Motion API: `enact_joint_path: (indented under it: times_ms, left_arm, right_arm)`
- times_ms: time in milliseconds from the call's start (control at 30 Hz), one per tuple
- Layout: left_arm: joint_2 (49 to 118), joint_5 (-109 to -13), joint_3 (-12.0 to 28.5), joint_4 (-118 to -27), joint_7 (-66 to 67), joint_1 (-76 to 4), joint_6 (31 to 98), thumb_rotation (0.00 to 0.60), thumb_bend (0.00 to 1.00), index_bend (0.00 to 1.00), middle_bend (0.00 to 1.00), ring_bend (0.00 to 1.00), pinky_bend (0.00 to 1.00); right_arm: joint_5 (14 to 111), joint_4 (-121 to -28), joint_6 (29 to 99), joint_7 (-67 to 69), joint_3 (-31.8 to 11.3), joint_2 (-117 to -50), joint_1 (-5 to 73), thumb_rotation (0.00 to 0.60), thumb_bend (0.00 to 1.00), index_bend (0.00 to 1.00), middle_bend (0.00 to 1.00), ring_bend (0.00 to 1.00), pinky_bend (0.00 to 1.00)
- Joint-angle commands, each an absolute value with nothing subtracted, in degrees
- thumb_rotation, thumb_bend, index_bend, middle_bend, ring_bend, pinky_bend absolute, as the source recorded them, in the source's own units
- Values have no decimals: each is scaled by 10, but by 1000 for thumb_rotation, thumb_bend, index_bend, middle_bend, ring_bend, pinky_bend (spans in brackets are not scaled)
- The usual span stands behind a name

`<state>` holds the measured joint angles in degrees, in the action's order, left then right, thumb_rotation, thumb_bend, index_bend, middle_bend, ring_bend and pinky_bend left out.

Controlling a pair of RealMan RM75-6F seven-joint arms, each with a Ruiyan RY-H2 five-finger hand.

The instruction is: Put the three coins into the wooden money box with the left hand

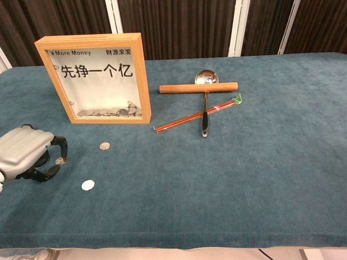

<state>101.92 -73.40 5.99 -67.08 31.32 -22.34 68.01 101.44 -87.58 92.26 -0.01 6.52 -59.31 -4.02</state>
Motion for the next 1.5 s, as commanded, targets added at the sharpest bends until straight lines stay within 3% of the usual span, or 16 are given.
enact_joint_path:
  times_ms: [33,867,1500]
  left_arm:
    - [1017,-731,61,-675,317,-225,678,600,367,451,1000,1000,1000]
    - [999,-693,60,-706,345,-237,658,600,366,451,1000,1000,1000]
    - [1007,-692,60,-692,328,-239,665,600,407,552,1000,1000,1000]
  right_arm:
    - [1015,-876,922,-1,65,-593,-40,600,151,0,0,0,0]
    - [1014,-878,921,-2,65,-593,-39,600,151,0,0,0,0]
    - [1015,-877,921,-2,65,-593,-39,600,151,0,0,0,0]
